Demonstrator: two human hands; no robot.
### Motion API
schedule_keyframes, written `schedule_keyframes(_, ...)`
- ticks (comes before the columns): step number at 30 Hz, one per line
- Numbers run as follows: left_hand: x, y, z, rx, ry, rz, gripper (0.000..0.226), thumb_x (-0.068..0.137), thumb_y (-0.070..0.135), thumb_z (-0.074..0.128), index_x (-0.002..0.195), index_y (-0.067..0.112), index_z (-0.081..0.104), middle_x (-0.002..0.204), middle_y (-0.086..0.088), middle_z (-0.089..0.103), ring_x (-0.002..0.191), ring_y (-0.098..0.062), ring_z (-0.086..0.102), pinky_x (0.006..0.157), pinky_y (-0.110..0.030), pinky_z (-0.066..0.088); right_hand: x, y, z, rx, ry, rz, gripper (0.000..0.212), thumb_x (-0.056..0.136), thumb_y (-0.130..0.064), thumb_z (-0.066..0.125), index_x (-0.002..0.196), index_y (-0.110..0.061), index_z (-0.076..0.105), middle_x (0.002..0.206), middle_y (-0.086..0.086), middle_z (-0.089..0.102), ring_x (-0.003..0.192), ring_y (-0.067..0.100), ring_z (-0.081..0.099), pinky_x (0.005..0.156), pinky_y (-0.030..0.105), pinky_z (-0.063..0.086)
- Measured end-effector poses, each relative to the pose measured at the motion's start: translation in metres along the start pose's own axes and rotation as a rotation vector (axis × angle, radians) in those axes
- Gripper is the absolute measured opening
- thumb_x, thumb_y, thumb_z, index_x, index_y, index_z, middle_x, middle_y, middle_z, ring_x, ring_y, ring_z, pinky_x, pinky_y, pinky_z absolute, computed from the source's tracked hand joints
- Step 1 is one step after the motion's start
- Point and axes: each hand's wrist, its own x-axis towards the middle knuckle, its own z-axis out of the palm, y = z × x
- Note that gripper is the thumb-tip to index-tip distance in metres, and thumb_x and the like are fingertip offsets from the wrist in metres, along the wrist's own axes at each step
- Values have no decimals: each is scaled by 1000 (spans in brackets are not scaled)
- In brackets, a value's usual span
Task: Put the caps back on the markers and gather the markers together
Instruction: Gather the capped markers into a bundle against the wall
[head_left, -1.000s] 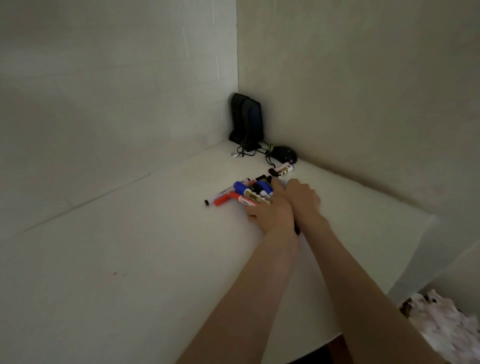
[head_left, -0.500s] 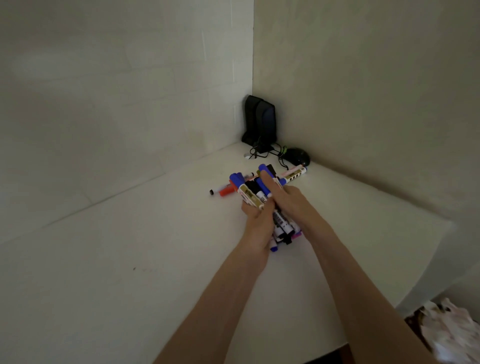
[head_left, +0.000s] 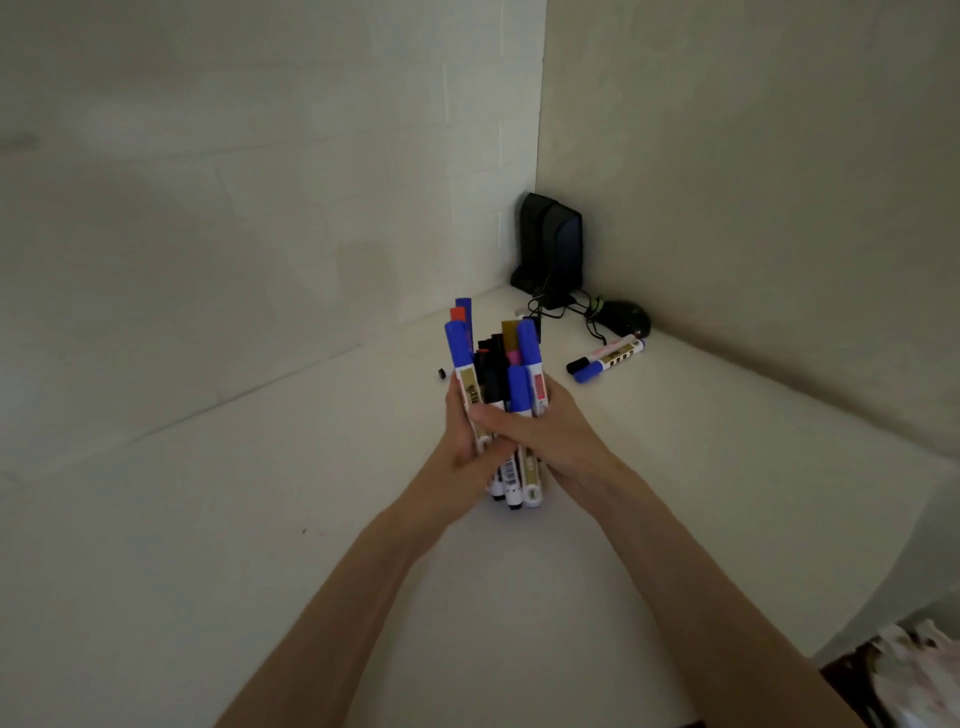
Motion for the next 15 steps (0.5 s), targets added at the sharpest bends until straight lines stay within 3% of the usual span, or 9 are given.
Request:
schedule_keyframes(3, -5, -1, -29, 119, -83, 31, 80, 96, -3, 52, 154, 14, -1, 144, -1, 39, 131, 1, 46, 102, -22, 47, -2, 5, 21, 51, -2, -72, 68, 74, -7, 86, 133, -19, 55, 116, 3, 73, 108, 20, 70, 96, 44, 56)
schedule_keyframes(7, -8, 2, -54, 213, -186, 26, 84, 93, -12, 51, 151, 11, -6, 141, 6, 37, 127, 10, 45, 92, -11, 46, -2, 9, 35, 73, -3, -128, 77, 69, 5, 84, 133, -24, 52, 114, -5, 74, 108, 15, 70, 84, 27, 58)
schedule_keyframes(11, -9, 2, -64, 262, -210, 28, 82, 91, -15, 53, 148, 8, -1, 134, 4, 41, 121, 12, 50, 90, -9, 45, -5, 16, 40, 55, 10, -127, 84, 66, 8, 85, 138, -13, 49, 119, 5, 71, 109, 18, 70, 87, 33, 60)
schedule_keyframes(15, -10, -1, -71, 298, -212, 25, 81, 89, -14, 57, 146, 4, 3, 124, 1, 47, 112, 10, 56, 86, -11, 48, -5, 19, 45, 37, 24, -122, 79, 64, 12, 84, 124, -27, 51, 117, 0, 69, 103, 6, 70, 78, 19, 57)
